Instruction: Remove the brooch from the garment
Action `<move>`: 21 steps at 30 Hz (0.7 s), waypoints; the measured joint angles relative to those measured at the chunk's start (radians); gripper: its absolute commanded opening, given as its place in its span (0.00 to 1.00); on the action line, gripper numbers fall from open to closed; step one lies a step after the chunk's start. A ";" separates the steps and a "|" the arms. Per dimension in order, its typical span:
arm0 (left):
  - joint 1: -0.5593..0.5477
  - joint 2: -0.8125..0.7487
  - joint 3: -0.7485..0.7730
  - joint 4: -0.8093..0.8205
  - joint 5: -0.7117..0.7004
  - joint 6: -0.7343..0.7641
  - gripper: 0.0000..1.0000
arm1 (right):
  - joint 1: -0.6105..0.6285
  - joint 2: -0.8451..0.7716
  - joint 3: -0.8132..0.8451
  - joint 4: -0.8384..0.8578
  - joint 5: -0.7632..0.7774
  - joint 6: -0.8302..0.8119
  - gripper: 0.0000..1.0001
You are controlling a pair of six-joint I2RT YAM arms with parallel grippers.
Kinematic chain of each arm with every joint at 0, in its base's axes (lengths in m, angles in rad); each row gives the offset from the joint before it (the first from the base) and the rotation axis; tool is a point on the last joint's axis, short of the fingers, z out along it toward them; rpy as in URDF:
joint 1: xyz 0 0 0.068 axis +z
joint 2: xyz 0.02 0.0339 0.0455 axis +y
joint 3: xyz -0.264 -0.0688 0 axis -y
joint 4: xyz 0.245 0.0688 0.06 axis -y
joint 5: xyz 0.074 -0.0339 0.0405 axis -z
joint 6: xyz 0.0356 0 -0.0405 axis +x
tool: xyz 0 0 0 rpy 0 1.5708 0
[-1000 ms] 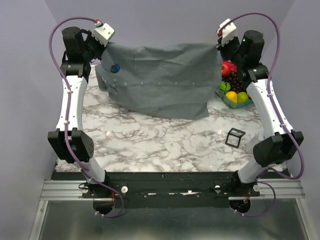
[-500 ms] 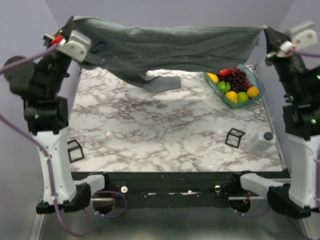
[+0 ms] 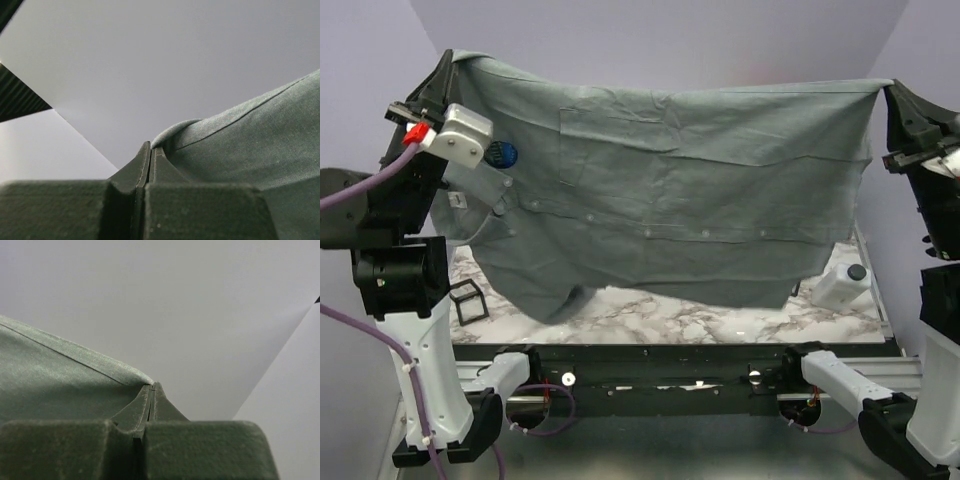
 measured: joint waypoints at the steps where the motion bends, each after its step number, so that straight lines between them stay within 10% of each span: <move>1: 0.000 0.009 -0.008 0.000 0.000 0.003 0.00 | 0.000 0.008 -0.013 0.003 0.000 -0.003 0.01; 21: -0.008 0.393 -0.660 0.007 0.002 0.059 0.00 | 0.000 0.462 -0.641 0.162 -0.018 -0.125 0.01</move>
